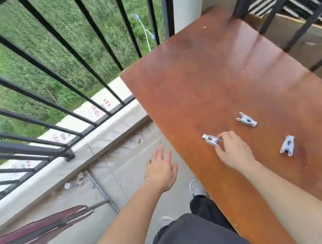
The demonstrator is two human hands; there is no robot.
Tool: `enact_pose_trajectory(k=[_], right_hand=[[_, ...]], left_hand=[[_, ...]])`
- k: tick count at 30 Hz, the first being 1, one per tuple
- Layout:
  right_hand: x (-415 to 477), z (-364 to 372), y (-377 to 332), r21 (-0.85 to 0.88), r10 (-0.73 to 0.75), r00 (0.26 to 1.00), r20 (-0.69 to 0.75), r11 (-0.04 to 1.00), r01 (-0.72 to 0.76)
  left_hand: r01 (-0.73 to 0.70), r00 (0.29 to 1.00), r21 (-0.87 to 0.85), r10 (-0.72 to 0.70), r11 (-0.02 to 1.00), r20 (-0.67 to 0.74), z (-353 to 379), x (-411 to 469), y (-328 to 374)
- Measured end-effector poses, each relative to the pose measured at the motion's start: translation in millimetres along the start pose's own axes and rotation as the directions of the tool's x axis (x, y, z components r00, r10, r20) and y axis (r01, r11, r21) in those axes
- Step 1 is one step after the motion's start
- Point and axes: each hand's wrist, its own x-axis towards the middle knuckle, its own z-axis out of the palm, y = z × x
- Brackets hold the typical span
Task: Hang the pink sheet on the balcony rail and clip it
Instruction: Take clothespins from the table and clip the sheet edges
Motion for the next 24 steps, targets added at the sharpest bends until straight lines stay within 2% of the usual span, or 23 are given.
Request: enact_pose_trajectory(k=[4,8,12,15,18,24], right_hand=[[4,-9,-84,0.158,-0.153,0.986,-0.058,0.974,0.161],[-5,-12,-194,0.195,-0.39,0.911,-0.135,0.891,0.41],[-37,-4,-307,0.247,-0.559,0.812,-0.168,0.773,0.584],[-67,17,-377,0.255,-0.686,0.708,-0.17,0.663,0.704],[-98,42,-428,0.269,-0.781,0.608,-0.14,0.561,0.783],[-128,88,-476,0.236,-0.898,0.441,-0.005,0.427,0.873]], left_hand=[[0.08,0.968,-0.095,-0.101,0.992,-0.231,-37,-40,-43],[0.167,0.87,-0.214,-0.246,0.962,-0.427,-64,-96,-109],[0.257,0.704,-0.368,-0.434,0.893,-0.562,-69,-162,-183],[0.291,0.519,-0.505,-0.578,0.812,-0.63,-54,-205,-233],[0.24,0.3,-0.697,-0.734,0.676,-0.609,-28,-238,-266],[0.212,0.023,-0.914,-0.937,0.346,-0.349,3,-262,-298]])
